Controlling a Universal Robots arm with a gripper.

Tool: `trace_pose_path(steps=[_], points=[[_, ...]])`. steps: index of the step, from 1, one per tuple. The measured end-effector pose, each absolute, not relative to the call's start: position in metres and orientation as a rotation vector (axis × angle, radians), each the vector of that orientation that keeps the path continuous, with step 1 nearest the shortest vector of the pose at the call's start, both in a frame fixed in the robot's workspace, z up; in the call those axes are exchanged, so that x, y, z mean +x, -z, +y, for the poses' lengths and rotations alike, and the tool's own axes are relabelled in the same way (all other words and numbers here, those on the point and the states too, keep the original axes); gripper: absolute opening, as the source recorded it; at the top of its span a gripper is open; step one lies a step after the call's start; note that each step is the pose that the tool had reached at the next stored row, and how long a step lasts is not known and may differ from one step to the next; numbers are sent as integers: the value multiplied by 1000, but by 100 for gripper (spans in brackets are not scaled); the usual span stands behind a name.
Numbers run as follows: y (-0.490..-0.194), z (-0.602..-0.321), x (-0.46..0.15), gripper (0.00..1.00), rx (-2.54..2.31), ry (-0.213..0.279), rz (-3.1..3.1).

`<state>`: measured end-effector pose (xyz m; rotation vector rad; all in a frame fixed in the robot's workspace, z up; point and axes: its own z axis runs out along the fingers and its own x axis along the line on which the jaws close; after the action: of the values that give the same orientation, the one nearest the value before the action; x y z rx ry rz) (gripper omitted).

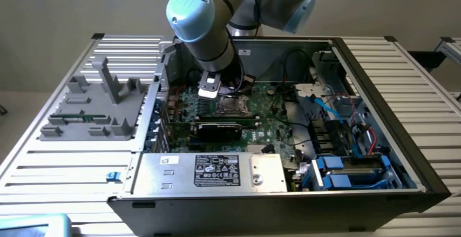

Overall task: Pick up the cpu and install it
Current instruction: 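Install the first cpu locking lever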

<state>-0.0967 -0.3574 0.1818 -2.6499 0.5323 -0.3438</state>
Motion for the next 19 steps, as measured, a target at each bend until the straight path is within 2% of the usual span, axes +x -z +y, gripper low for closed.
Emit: trace_pose_path(steps=[19], points=[[-181,-357,-97,11,-2640,340,533]])
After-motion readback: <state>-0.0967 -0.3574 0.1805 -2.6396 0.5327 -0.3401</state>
